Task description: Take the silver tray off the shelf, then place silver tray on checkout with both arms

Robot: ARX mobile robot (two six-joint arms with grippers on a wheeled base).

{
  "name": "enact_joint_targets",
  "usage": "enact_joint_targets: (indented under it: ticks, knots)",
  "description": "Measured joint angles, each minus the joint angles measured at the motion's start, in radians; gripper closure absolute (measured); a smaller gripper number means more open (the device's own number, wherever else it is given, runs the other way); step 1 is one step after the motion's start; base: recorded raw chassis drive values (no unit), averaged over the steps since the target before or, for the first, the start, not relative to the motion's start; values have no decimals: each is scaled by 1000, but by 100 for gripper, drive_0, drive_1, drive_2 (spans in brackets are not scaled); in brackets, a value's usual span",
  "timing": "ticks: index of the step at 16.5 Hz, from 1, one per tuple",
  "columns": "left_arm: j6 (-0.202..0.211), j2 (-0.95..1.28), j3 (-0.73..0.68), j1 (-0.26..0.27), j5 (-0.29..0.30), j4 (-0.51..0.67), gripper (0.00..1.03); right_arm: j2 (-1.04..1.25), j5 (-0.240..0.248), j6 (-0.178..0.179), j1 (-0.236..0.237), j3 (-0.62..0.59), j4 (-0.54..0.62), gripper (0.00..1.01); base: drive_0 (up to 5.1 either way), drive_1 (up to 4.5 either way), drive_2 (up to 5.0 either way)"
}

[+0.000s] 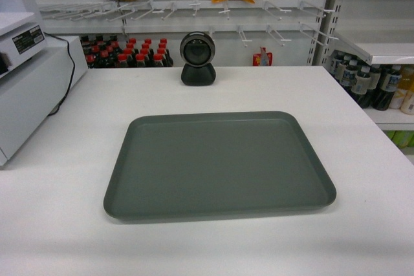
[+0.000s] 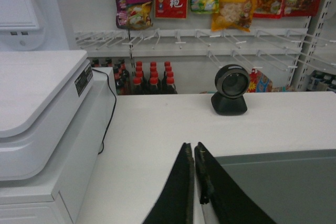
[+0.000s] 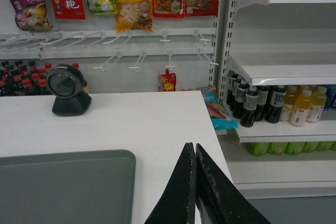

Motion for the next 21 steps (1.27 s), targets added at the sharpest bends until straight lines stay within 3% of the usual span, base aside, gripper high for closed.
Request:
enact_joint_targets:
  ticks: [2, 4, 7, 8, 9, 21]
  knots:
    - [1, -85, -97, 24, 35, -31, 102, -94, -21, 1, -13, -101, -34, 98, 0, 0, 0]
    - [1, -149, -163, 49, 54, 2, 102, -189, -74, 1, -70, -163, -65, 98, 0, 0, 0]
    - [1, -250, -249, 81, 102, -64, 102, -340, -77, 1, -76, -237, -145, 98, 0, 0, 0]
    - [1, -327, -262, 142, 143, -103, 102, -404, -78, 1, -76, -262, -185, 98, 0, 0, 0]
    - [1, -379, -269, 152, 137, -135, 102, -458, -78, 1, -76, -275, -216, 98, 0, 0, 0]
    - [1, -923, -326, 142, 153, -614, 102, -1027, -78, 0, -76, -343, -696, 98, 0, 0, 0]
